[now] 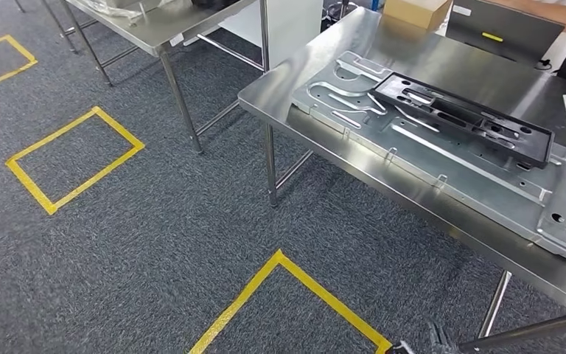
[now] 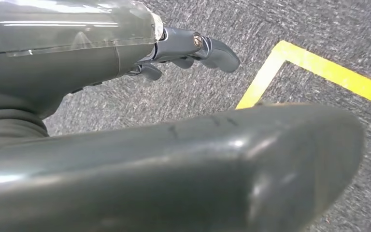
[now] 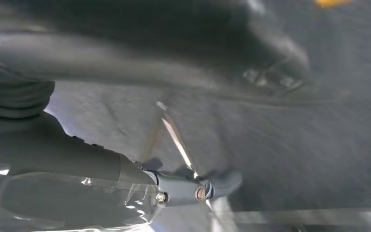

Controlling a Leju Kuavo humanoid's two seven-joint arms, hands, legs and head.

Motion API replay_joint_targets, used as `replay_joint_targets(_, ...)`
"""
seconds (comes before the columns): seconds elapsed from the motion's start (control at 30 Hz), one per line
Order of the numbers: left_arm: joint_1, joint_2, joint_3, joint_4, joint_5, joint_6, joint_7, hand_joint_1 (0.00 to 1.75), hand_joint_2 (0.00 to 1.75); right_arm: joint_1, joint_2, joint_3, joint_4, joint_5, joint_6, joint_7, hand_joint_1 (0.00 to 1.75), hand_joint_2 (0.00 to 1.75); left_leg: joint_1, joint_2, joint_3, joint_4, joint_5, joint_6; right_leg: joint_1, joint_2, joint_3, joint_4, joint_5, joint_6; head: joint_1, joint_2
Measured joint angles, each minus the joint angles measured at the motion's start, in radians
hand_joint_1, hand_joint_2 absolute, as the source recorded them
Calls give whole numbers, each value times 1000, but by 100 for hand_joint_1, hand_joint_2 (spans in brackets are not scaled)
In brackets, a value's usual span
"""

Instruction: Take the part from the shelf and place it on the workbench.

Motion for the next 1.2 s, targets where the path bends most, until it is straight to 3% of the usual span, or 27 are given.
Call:
replay_joint_targets(0.03,2,0,-2,0,-3,6,-9,0,0,-32,0,0,109,8,-31,1,0,0,1,-9,-3,1,4,-6,-1,-9,-3,-2,3,-5,0,0)
replay_joint_targets(0.1,7,3,-6,0,-8,19,-24,0,0,-90,0,-3,308,-2,-46,10,0,0,2,4,-17,25,-11,-16,-2,-31,-5,-7,10,-19,0,0)
replay_joint_targets(0.17,7,5,-12,0,-14,33,-30,0,0,-124,0,-18,466,-44,2,29,0,0,4,43,-58,118,-73,-25,-2,-59,-9,-9,15,-30,0,0)
replay_joint_targets(0.23,7,6,-20,0,-22,47,-31,0,0,-136,0,-46,584,-92,72,68,0,0,8,66,-110,253,-139,-34,3,-89,-16,-7,16,-34,0,0)
replay_joint_targets(0.27,8,7,-24,0,-25,54,-29,0,0,-141,0,-59,631,-111,103,92,0,0,10,71,-122,293,-150,-36,5,-104,-18,-6,16,-34,0,0)
replay_joint_targets(0.3,9,7,-27,0,-29,62,-27,0,0,-146,0,-73,671,-129,133,119,0,0,11,74,-114,295,-142,-36,6,-117,-20,-4,16,-34,0,0)
replay_joint_targets(0.37,10,7,-31,0,-34,78,-18,0,0,-161,0,-99,730,-159,182,171,0,0,9,88,-44,188,-86,-27,10,-137,-20,-2,16,-34,0,0)
replay_joint_targets(0.43,8,8,-36,0,-35,95,-10,0,0,-173,2,-124,768,-181,219,213,0,0,-1,124,37,50,-52,-10,14,-155,-19,-2,16,-33,0,0)
replay_joint_targets(0.5,5,8,-38,0,-34,108,-5,0,0,-178,4,-143,789,-191,241,235,0,0,-12,147,63,-6,-53,3,15,-172,-18,-3,17,-26,0,0)
replay_joint_targets(0.53,5,8,-39,0,-32,113,-3,0,0,-182,4,-152,798,-195,250,241,0,0,-15,141,60,-11,-49,8,15,-182,-17,-4,18,-21,0,0)
replay_joint_targets(0.57,6,8,-40,1,-31,115,-2,0,0,-185,4,-160,806,-199,258,242,0,0,-11,133,62,-19,-45,11,14,-182,-15,-3,16,-15,0,0)
replay_joint_targets(0.63,8,8,-40,3,-28,115,-2,0,0,-189,3,-177,821,-206,270,231,0,0,-2,113,67,-38,-32,17,13,-140,-28,31,-12,-5,0,0)
replay_joint_targets(0.7,8,11,-40,5,-26,114,-5,0,0,-189,2,-189,834,-207,279,207,0,0,0,93,63,-44,-22,22,9,-82,-81,141,-76,2,0,0)
replay_joint_targets(0.77,9,14,-40,5,-24,119,-12,0,0,-189,3,-195,845,-205,284,177,0,0,0,69,53,-37,-19,23,4,-66,-135,254,-119,7,0,0)
replay_joint_targets(0.8,12,15,-40,5,-24,126,-17,0,0,-189,3,-196,848,-203,285,162,0,0,2,55,49,-30,-20,22,1,-64,-142,266,-111,10,0,0)
replay_joint_targets(0.83,15,15,-40,5,-23,134,-23,0,0,-190,3,-197,851,-202,285,150,0,0,4,41,44,-22,-21,19,-3,-62,-131,242,-84,14,0,0)
replay_joint_targets(0.87,17,15,-40,6,-21,142,-30,0,0,-190,3,-198,852,-200,285,138,0,0,8,26,39,-11,-24,14,-9,-53,-106,187,-48,19,0,0)
replay_joint_targets(0.93,20,16,-40,6,-17,154,-46,0,0,-191,4,-198,857,-195,286,118,0,0,11,1,23,18,-34,-1,-18,-12,-62,85,-4,23,0,0)
replay_joint_targets(1.0,22,17,-40,6,-14,161,-59,0,0,-196,6,-198,860,-193,286,108,0,0,10,-15,6,37,-39,-15,-17,9,-54,57,-3,13,-1,0)
replay_joint_targets(1.07,27,17,-39,6,-9,169,-68,0,0,-203,10,-198,862,-192,288,106,0,0,13,-28,-3,41,-37,-24,-14,-12,-56,58,1,-5,-1,0)
replay_joint_targets(1.13,30,18,-37,7,-5,186,-72,0,0,-206,13,-198,863,-193,289,113,0,0,14,-4,-19,72,-57,-32,-14,-36,-56,55,5,-19,-2,0)
replay_joint_targets(1.2,30,17,-35,7,-2,212,-73,0,0,-204,15,-201,865,-196,292,128,0,0,14,46,-67,178,-119,-38,-10,-62,-60,53,7,-27,-2,0)
